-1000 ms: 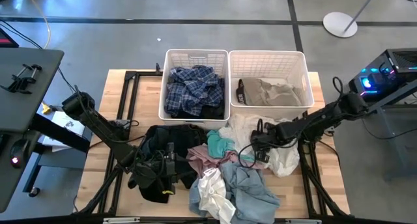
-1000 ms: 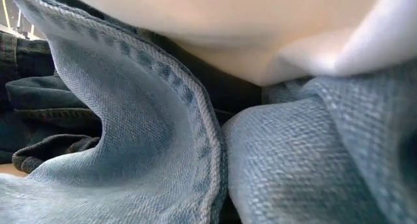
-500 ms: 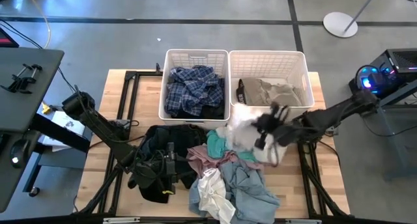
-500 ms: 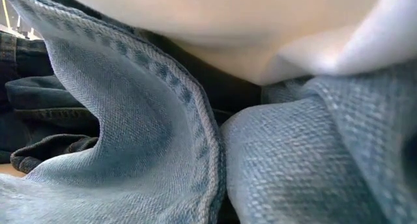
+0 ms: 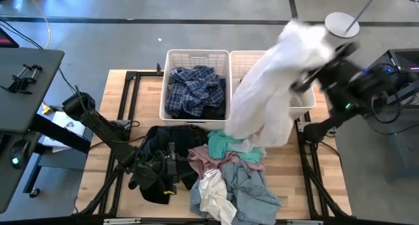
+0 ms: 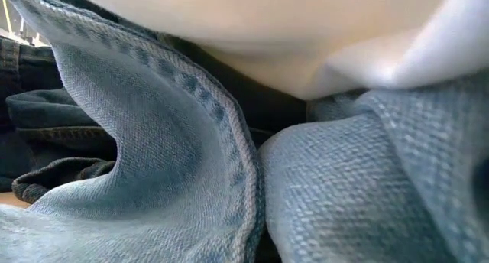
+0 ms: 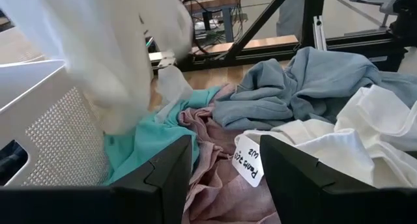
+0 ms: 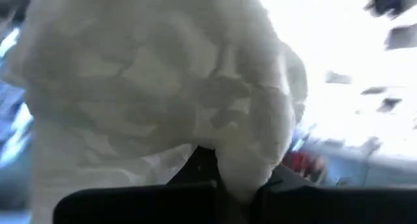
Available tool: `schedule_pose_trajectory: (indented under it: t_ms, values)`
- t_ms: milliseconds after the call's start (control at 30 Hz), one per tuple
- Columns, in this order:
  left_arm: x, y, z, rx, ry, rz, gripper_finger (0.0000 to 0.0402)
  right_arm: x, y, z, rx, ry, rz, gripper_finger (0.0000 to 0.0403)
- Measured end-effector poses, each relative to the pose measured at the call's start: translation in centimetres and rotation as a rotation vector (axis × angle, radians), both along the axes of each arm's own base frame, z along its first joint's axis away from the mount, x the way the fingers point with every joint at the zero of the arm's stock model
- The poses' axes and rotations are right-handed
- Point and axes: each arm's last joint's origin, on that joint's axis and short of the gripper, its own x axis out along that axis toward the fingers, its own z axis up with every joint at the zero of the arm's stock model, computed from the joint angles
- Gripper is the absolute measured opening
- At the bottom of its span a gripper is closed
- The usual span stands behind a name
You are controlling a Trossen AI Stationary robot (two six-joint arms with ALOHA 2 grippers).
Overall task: Sort clothes
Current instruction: Put the white shirts into the right white bin
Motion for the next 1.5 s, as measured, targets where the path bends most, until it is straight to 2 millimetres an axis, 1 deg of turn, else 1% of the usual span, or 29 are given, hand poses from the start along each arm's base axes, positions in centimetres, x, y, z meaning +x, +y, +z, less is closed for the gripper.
schedule_pose_trajectory:
  t_ms: [133,233,300,367,433,500,533,600,667,733,767,867,967,1033,1167,1233,1300,1400,1500]
  values:
    - [0.0,0.0,0.0,0.000,0.000,0.000,0.0172,-2.1,-2.4,2.7,-0.103,-0.143,-0.138,0.0008]
    - [0.0,0.1,0.0,0.001,0.000,0.002,0.0172,-3.2,-4.0,4.3,-0.121,-0.204,-0.249,0.0008]
    - [0.2,0.2,0.0,0.001,0.000,0.008,0.0172,-3.5,-4.8,5.2,-0.125,-0.236,-0.311,0.0009]
    - [0.3,0.4,0.0,0.000,0.000,0.016,0.0172,-3.2,-5.4,5.8,-0.133,-0.242,-0.346,0.0009]
    - [0.5,0.7,0.0,-0.001,-0.001,0.028,0.0172,-2.2,-6.2,6.2,-0.135,-0.191,-0.377,0.0009]
    - [0.7,0.9,0.0,0.000,-0.001,0.038,0.0172,-0.4,-7.2,5.8,-0.119,-0.082,-0.403,0.0009]
    - [0.8,1.1,0.0,0.000,-0.001,0.043,0.0172,0.8,-7.8,5.3,-0.103,-0.007,-0.410,0.0009]
    - [0.9,1.2,0.0,-0.001,-0.001,0.050,0.0172,3.1,-9.2,3.8,-0.059,0.147,-0.407,0.0009]
    - [1.0,1.3,0.0,-0.001,-0.001,0.054,0.0172,5.2,-10.9,1.7,0.013,0.300,-0.401,0.0009]
    - [1.0,1.3,0.0,0.000,-0.001,0.053,0.0172,6.7,-12.6,-0.7,0.096,0.434,-0.371,0.0009]
    - [1.0,1.3,0.0,0.001,0.000,0.053,0.0172,7.1,-13.4,-1.7,0.144,0.487,-0.339,0.0009]
    - [0.9,1.3,0.0,0.003,0.002,0.051,0.0172,7.8,-15.8,-5.0,0.322,0.630,-0.195,0.0009]
    - [0.9,1.2,-0.1,0.004,0.003,0.050,0.0172,8.6,-18.2,-9.1,0.581,0.801,-0.068,0.0009]
    - [0.9,1.2,-0.1,0.004,0.003,0.050,0.0172,8.6,-19.4,-11.6,0.773,0.909,-0.039,0.0009]
    - [0.9,1.2,-0.1,0.004,0.004,0.050,0.0172,8.5,-21.3,-16.1,1.137,1.084,-0.039,0.0009]
    - [0.9,1.2,-0.1,0.004,0.004,0.050,0.0172,8.8,-22.0,-18.7,1.297,1.148,-0.047,0.0009]
    - [0.9,1.2,-0.1,0.004,0.004,0.050,0.0172,8.9,-22.4,-21.3,1.409,1.195,-0.055,0.0009]
    - [0.9,1.2,-0.1,-0.002,0.003,0.051,0.0172,8.7,-22.6,-25.6,1.526,1.281,-0.077,0.0009]
    - [0.9,1.2,-0.1,-0.011,0.002,0.054,0.0172,8.4,-22.7,-29.8,1.574,1.328,-0.098,0.0010]
